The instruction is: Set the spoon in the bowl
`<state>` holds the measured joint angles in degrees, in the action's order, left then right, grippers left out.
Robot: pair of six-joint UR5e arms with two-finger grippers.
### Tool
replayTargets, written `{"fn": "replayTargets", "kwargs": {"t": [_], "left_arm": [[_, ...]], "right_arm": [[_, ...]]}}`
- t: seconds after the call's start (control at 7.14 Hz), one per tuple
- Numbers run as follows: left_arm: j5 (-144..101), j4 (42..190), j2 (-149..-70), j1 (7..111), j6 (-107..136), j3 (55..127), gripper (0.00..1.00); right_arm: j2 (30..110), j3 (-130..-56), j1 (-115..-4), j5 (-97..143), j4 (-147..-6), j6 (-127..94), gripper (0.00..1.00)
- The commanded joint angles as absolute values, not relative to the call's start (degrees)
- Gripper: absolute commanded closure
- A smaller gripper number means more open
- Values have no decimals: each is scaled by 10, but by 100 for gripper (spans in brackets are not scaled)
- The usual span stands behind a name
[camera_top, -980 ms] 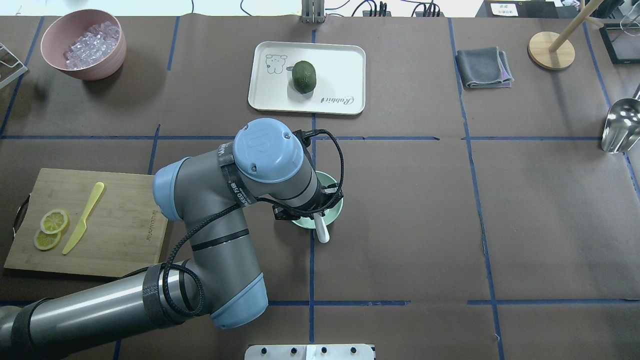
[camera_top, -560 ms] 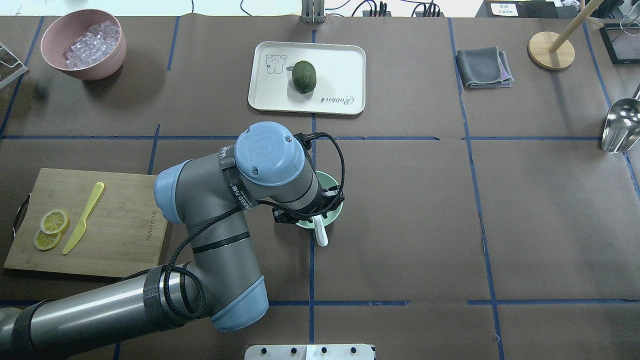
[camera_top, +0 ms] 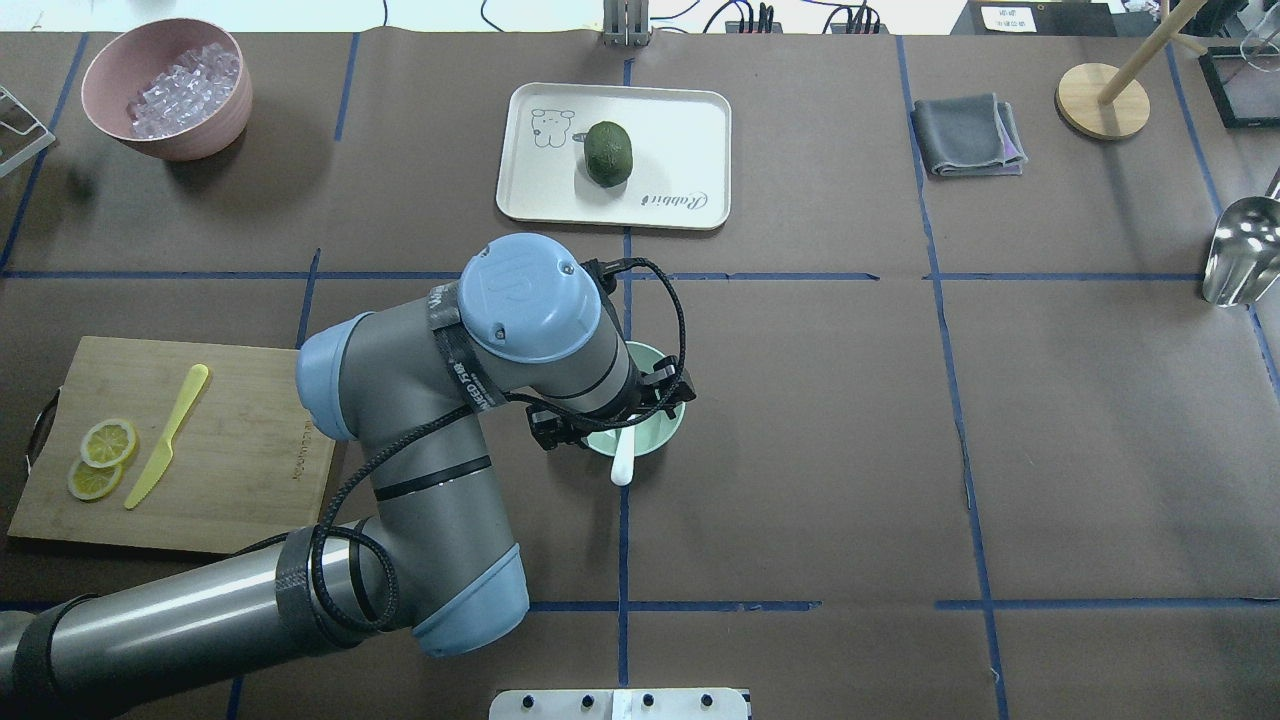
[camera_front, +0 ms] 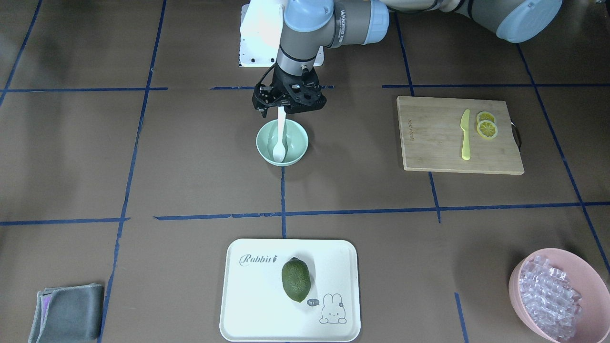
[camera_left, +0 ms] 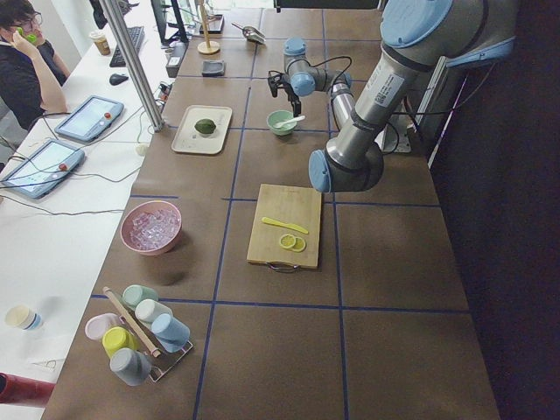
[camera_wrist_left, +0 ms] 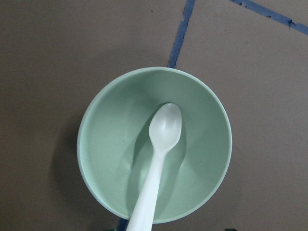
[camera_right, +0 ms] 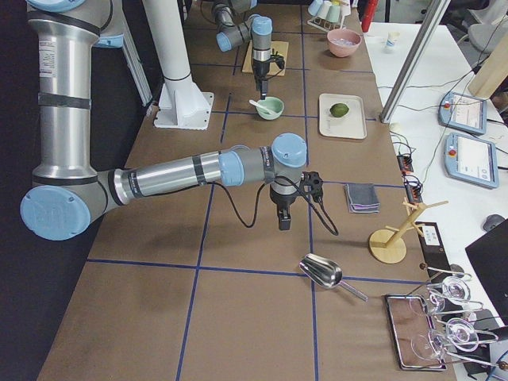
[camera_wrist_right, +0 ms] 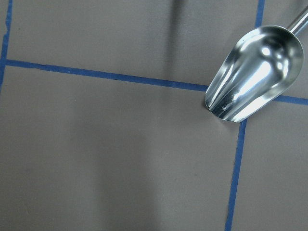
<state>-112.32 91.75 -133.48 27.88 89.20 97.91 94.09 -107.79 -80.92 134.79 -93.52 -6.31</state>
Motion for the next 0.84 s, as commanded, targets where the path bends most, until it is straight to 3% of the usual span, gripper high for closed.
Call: {"fn": "replayTargets", "kwargs": {"t": [0.0,0.28,0.7], "left_arm": [[-1189,828,-1249,363,695,1067,0],[-1227,819,-1160,473,500,1100,0],[-1295,821,-1037,625,272,1094,0]], "right_arm": [[946,-1051,-826,1371,-934,-41,0],[946,-992,-880,1389,-934,56,0],[943,-987,-931,1383,-933,57,0]]}}
